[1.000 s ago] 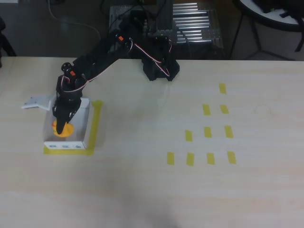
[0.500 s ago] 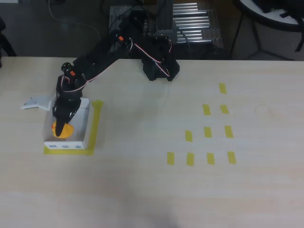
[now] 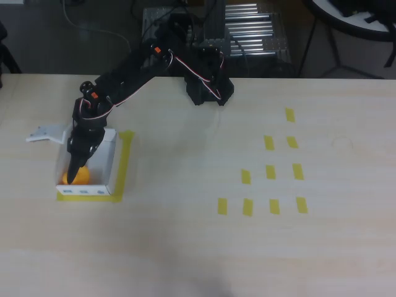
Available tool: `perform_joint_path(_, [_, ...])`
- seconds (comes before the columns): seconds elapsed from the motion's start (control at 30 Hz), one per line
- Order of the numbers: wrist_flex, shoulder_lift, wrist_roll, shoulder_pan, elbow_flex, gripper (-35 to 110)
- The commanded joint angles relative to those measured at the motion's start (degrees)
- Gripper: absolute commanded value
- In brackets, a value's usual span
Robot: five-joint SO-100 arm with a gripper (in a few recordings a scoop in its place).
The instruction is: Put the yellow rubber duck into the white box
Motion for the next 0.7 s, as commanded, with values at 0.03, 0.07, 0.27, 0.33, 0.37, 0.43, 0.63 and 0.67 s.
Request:
perform_joint_path(0.03, [-4.4,7.6,-0.9,-0.2,1.8,22])
perform_joint_path(0.07, [-5.3,9.3,-0.5,-0.2,3.8,14])
perform_joint_path(0.27, [-3.9,23.6,5.7,-1.8,13.1,0])
perform_joint_path(0.33, [-0.8,30.6,9.5,-3.3,15.4,0])
perform_joint_path(0.37, [1.7,34.2,11.8,-4.1,16.1,0])
perform_joint_path(0.43, [5.4,42.6,17.3,-6.4,19.1,0])
perform_joint_path(0.63, [9.6,71.0,31.5,-19.8,35.5,0])
perform_joint_path(0.67, [10.1,75.4,32.6,-22.9,39.3,0])
